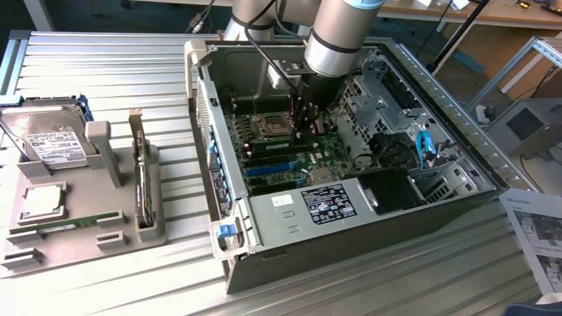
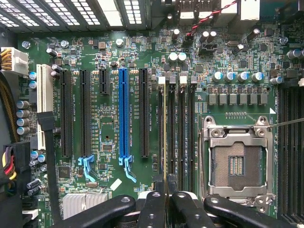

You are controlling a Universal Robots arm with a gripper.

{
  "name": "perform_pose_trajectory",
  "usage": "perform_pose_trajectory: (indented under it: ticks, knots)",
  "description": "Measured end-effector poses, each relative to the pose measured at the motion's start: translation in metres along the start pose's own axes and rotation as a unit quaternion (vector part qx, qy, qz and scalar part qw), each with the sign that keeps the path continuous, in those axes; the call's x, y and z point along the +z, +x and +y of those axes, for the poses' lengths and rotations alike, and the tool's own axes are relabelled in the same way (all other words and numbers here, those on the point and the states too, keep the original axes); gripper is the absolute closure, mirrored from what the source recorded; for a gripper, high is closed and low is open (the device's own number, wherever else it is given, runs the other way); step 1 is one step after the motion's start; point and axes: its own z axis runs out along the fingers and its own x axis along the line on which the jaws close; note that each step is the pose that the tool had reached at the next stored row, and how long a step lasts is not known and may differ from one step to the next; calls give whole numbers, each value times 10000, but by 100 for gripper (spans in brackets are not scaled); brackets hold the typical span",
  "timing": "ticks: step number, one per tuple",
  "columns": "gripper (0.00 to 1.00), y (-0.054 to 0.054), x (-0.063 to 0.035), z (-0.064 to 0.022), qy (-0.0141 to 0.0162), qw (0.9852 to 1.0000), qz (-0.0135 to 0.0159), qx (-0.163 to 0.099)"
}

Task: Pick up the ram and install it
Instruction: 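Insert the ram into the slot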

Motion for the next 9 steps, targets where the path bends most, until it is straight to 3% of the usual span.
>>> perform_pose_trajectory:
  ticks: [9]
  knots:
    - [88,-1,18,-1,0,10000,0,0]
